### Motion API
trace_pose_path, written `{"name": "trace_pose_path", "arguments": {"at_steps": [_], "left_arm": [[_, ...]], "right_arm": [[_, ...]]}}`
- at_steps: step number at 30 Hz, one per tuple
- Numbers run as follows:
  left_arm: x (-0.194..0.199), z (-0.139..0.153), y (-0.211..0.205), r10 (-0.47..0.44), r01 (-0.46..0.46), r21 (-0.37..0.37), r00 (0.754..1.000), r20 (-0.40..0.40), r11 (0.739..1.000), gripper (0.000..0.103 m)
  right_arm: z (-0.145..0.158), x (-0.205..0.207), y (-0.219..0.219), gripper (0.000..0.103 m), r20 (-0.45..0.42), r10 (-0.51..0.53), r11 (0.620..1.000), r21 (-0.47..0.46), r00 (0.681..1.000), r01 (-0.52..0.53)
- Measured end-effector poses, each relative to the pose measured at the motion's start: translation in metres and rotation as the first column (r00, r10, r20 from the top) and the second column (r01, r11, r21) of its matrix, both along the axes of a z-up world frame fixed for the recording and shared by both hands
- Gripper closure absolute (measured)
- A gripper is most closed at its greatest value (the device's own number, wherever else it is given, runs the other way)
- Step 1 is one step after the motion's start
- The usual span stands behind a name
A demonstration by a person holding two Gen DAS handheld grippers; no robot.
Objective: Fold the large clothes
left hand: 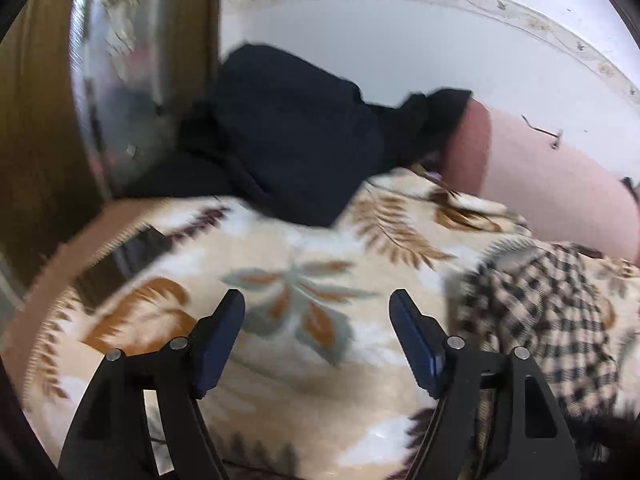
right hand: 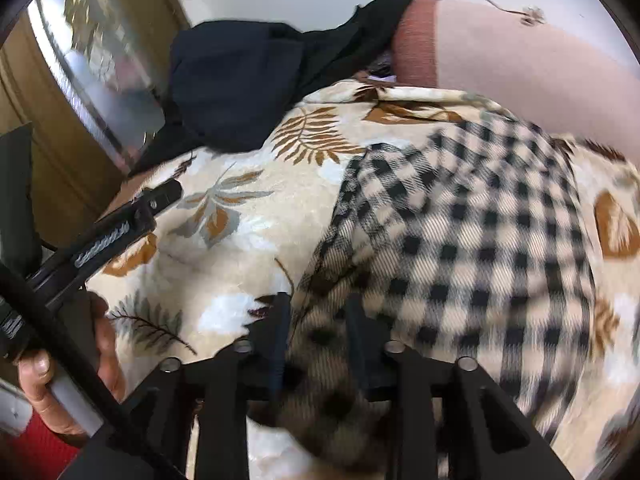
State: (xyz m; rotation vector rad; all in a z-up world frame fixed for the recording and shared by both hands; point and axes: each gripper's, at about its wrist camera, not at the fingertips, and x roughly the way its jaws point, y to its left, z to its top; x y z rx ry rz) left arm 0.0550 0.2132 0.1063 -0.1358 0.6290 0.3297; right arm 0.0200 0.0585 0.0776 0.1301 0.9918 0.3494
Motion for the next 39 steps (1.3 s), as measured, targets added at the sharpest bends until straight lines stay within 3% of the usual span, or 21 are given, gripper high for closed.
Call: {"name": "trace_pose_path", "arguments": {"at_steps": [2,4,10,14,20,23,25,26,29,31,34,37,39], "left_arm": [[-0.006,0.007,0.002,0.02,-0.021,0.013,0.999,0.035,1.0,0.024],[-0.015,0.014,0.001,0.025,-0.028,0.031,0.997,0.073,0.999,0.024],[-0.039,0.03,-0.019,0.017,-0.039,0.177,0.992,0.123,0.983,0.023],[-0.06,0.044,-0.023,-0.018,-0.001,0.125,0.989,0.145,0.992,0.019],[-0.084,0.046,-0.014,0.028,-0.021,-0.077,0.996,0.088,0.997,0.019],[-0.078,0.026,-0.016,0.035,-0.033,-0.048,0.998,0.042,0.998,0.019],[-0.07,0.015,-0.017,0.031,-0.031,-0.019,1.0,0.0,0.999,0.019],[-0.066,0.01,-0.016,0.031,-0.031,-0.003,0.999,-0.016,1.0,0.019],[-0.064,0.003,-0.014,0.031,-0.03,0.046,0.999,-0.014,0.998,0.019],[-0.06,0.0,-0.01,0.032,-0.031,0.052,0.999,-0.014,0.998,0.019],[-0.052,-0.003,0.0,0.015,-0.015,-0.008,1.0,-0.027,1.0,0.019],[-0.044,-0.009,0.006,0.02,-0.021,-0.033,0.999,-0.049,0.999,0.019],[-0.041,-0.012,0.008,0.022,-0.023,-0.026,0.998,-0.062,0.999,0.019]], "right_arm": [[-0.031,-0.003,0.003,0.064,-0.082,-0.008,1.0,-0.013,0.997,0.007],[-0.04,-0.006,0.005,0.064,-0.081,-0.014,0.999,-0.031,0.997,0.012],[0.002,-0.026,-0.002,0.064,-0.014,-0.025,1.0,-0.001,1.0,0.025],[0.018,-0.046,-0.021,0.063,0.044,-0.066,0.997,-0.042,0.997,0.068],[0.036,-0.035,-0.053,0.063,0.1,-0.158,0.984,-0.065,0.982,0.165],[0.021,-0.019,-0.053,0.061,0.044,-0.158,0.986,-0.04,0.986,0.16],[-0.016,-0.005,-0.039,0.054,-0.09,-0.097,0.994,-0.051,0.991,0.093],[-0.028,-0.004,-0.032,0.054,-0.102,-0.086,0.992,-0.097,0.991,0.076],[-0.015,-0.011,-0.014,0.052,-0.038,-0.025,0.983,-0.183,0.999,0.018],[0.011,-0.009,-0.016,0.052,0.018,-0.007,0.992,-0.125,1.0,0.009],[0.046,0.019,-0.022,0.052,0.105,-0.067,0.991,-0.108,0.992,0.078],[0.043,0.073,-0.028,0.054,0.066,-0.146,0.984,-0.09,0.987,0.151],[0.022,0.106,-0.026,0.066,-0.006,-0.178,0.981,-0.076,0.984,0.177]]}}
